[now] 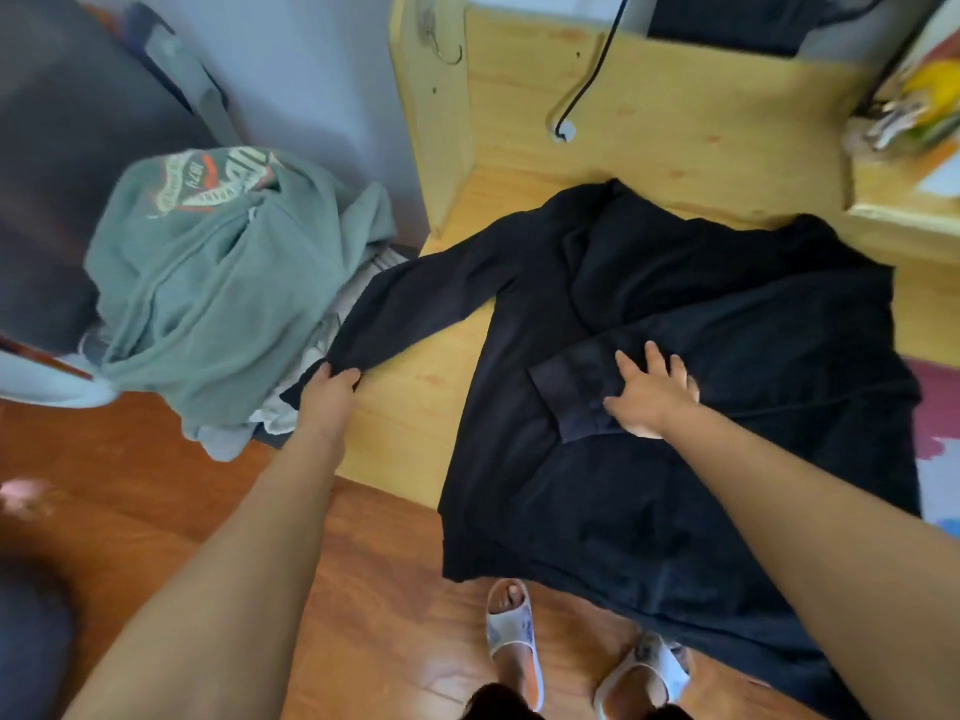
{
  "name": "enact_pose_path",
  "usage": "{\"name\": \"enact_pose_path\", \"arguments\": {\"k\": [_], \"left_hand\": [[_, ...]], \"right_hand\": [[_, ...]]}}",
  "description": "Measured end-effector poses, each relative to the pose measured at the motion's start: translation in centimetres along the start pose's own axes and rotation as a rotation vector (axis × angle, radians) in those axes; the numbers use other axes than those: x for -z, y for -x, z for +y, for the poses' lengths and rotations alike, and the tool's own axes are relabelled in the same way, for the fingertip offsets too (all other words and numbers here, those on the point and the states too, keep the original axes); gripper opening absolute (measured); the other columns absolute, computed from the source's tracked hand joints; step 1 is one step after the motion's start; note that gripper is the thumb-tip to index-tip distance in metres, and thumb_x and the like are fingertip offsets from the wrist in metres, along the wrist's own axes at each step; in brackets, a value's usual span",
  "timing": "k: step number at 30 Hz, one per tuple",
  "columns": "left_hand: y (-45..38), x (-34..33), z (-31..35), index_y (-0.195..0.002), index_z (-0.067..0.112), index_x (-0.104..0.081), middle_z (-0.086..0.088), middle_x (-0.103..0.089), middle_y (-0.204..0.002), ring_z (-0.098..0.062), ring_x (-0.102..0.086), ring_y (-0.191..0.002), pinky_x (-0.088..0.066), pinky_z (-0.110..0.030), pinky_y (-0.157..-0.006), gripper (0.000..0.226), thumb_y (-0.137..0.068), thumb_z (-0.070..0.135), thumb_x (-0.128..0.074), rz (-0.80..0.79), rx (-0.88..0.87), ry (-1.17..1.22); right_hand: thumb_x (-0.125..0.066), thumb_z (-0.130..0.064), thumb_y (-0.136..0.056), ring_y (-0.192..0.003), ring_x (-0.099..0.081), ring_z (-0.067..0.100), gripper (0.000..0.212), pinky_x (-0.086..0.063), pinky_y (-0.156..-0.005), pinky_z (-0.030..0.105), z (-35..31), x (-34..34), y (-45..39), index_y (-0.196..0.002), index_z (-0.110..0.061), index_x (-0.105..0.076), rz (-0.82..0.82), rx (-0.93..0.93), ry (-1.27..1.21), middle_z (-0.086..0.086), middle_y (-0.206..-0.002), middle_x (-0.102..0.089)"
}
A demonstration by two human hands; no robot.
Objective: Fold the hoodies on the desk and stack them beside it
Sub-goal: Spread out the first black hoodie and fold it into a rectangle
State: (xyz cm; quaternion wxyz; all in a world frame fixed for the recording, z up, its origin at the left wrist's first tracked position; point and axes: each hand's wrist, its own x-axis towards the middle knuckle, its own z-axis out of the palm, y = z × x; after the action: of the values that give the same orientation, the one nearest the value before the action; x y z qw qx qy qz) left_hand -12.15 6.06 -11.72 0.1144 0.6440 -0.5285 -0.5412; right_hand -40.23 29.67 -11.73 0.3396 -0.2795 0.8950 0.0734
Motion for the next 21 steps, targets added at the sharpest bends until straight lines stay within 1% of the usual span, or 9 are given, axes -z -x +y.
{"name": "enact_pose_path", "arguments": {"k": [3,5,6,9,12,14,18,19,21], "left_hand": [[3.5,-0.4,3.1,-0.161,0.031,-0.025,0.010,-0.048,-0.144,-0.007,-0.053,-0.123,-0.039,-0.028,-0.108,0.075,-0.093,0.025,-0.056,0.187,-0.169,0.227],[5.2,-2.0,6.1,-0.162,0.029,-0.020,0.006,-0.051,-0.141,0.018,-0.054,-0.101,-0.041,-0.019,-0.104,0.074,-0.097,0.017,-0.053,0.218,-0.418,0.206],[6.3,-3.2,8.0,-0.162,0.030,-0.020,-0.003,-0.048,-0.147,0.021,-0.054,-0.095,-0.043,-0.021,-0.105,0.075,-0.097,0.015,-0.052,0.204,-0.530,0.183],[10.1,-8.2,11.8,-0.160,0.036,-0.022,-0.012,-0.037,-0.156,-0.011,-0.040,-0.141,-0.036,-0.024,-0.115,0.075,-0.095,0.013,-0.053,0.075,-0.887,-0.079],[12.7,-13.8,11.2,-0.161,0.032,-0.021,-0.009,-0.027,-0.163,-0.021,-0.025,-0.149,-0.027,-0.031,-0.122,0.075,-0.097,0.016,-0.057,-0.191,-1.272,-0.471],[12.2,-16.6,8.7,-0.162,0.031,-0.020,-0.005,-0.013,-0.169,-0.022,-0.022,-0.151,-0.019,-0.036,-0.126,0.077,-0.096,0.018,-0.058,-0.303,-1.421,-0.708],[6.5,-18.5,3.5,-0.162,0.023,-0.019,-0.011,-0.021,-0.167,-0.030,-0.029,-0.150,-0.032,-0.046,-0.121,0.081,-0.094,0.023,-0.062,-0.151,-1.154,-0.978],[5.0,-18.4,3.2,-0.161,0.019,-0.021,-0.016,-0.027,-0.163,-0.034,-0.032,-0.148,-0.036,-0.048,-0.118,0.082,-0.092,0.024,-0.065,-0.077,-1.058,-0.998],[1.9,-18.1,3.6,-0.160,0.013,-0.024,-0.022,-0.036,-0.156,-0.039,-0.037,-0.143,-0.039,-0.049,-0.115,0.084,-0.090,0.027,-0.068,0.045,-0.923,-1.030]], "right_hand": [[-0.053,-0.044,-0.098,-0.155,0.004,0.033,0.078,-0.013,-0.124,0.049,0.0,0.1,2.1,-0.161,-0.032,-0.008,0.063,0.056,-0.252,0.003,-0.169,0.008],[-0.058,-0.043,-0.097,-0.154,-0.010,0.030,0.075,-0.019,-0.123,0.044,0.7,0.9,2.9,-0.161,-0.031,-0.018,0.108,0.071,-0.530,0.002,-0.169,-0.006],[-0.059,-0.042,-0.098,-0.152,-0.020,0.026,0.071,-0.023,-0.121,0.041,1.3,1.6,3.4,-0.159,-0.032,-0.024,0.107,0.073,-0.727,0.000,-0.167,-0.015],[-0.056,-0.041,-0.102,-0.143,-0.039,0.018,0.057,-0.033,-0.118,0.040,4.0,3.9,4.9,-0.154,-0.029,-0.037,0.049,0.113,-1.425,-0.002,-0.160,-0.037],[-0.051,-0.049,-0.100,-0.135,-0.051,0.028,0.057,-0.038,-0.115,0.048,8.9,5.0,5.0,-0.149,-0.020,-0.045,-0.014,0.158,-2.038,0.009,-0.147,-0.054],[-0.061,-0.054,-0.087,-0.134,-0.052,0.033,0.071,-0.036,-0.116,0.052,12.6,4.4,4.3,-0.147,-0.018,-0.048,0.007,0.107,-2.293,0.015,-0.141,-0.059],[-0.086,-0.049,-0.037,-0.136,-0.049,0.037,0.118,-0.036,-0.115,0.053,17.1,1.5,2.9,-0.144,-0.012,-0.051,0.088,-0.138,-2.489,0.018,-0.142,-0.057],[-0.087,-0.049,-0.043,-0.133,-0.051,0.037,0.116,-0.037,-0.113,0.052,17.5,1.1,2.5,-0.146,-0.012,-0.048,0.111,-0.194,-2.507,0.018,-0.144,-0.055],[-0.075,-0.051,-0.080,-0.126,-0.057,0.036,0.088,-0.041,-0.111,0.050,17.7,0.7,1.3,-0.152,-0.014,-0.039,0.153,-0.294,-2.473,0.017,-0.141,-0.057]]}}
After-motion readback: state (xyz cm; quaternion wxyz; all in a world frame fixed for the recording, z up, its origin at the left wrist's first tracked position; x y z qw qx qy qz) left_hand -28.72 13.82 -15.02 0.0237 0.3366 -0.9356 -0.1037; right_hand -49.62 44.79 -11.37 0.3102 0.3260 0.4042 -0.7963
